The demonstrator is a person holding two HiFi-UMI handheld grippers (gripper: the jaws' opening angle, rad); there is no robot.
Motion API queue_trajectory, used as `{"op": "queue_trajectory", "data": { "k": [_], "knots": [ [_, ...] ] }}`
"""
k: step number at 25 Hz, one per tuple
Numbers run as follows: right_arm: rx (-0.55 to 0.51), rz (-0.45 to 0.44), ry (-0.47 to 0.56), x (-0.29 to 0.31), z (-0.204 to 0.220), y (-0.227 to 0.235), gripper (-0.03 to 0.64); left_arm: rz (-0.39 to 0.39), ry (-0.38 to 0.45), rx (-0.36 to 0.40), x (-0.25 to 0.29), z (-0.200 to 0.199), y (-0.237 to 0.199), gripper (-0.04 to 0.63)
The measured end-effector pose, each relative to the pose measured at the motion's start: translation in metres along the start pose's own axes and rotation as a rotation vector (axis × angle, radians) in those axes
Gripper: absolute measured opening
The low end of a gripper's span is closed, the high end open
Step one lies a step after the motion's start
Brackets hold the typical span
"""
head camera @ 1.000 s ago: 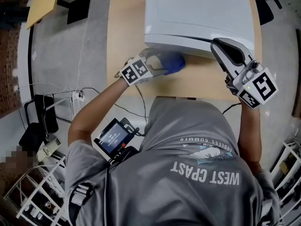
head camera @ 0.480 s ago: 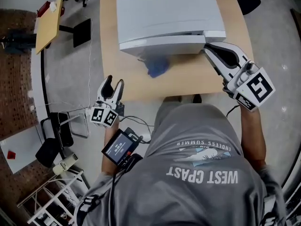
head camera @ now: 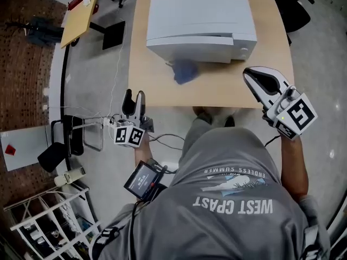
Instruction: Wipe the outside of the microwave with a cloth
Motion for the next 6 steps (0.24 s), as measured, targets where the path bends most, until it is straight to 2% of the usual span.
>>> {"op": "queue_trajectory", "data": {
  "k": [6],
  "knots": [
    [0.029, -0.001, -0.012, -0.025, 0.006, -0.029, 0.025, 0.021, 0.017, 0.012, -0.028, -0.02, 0.027, 0.255]
  ]
}}
Point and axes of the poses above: the fingertips, and each gripper's own axes: x forward along the fingers, y to its right, z out of its underside, the point moved 7 cm from there along -x, backward along the fingers, and after that the axes turned 7 degrees about x, right-handed, at the moved point
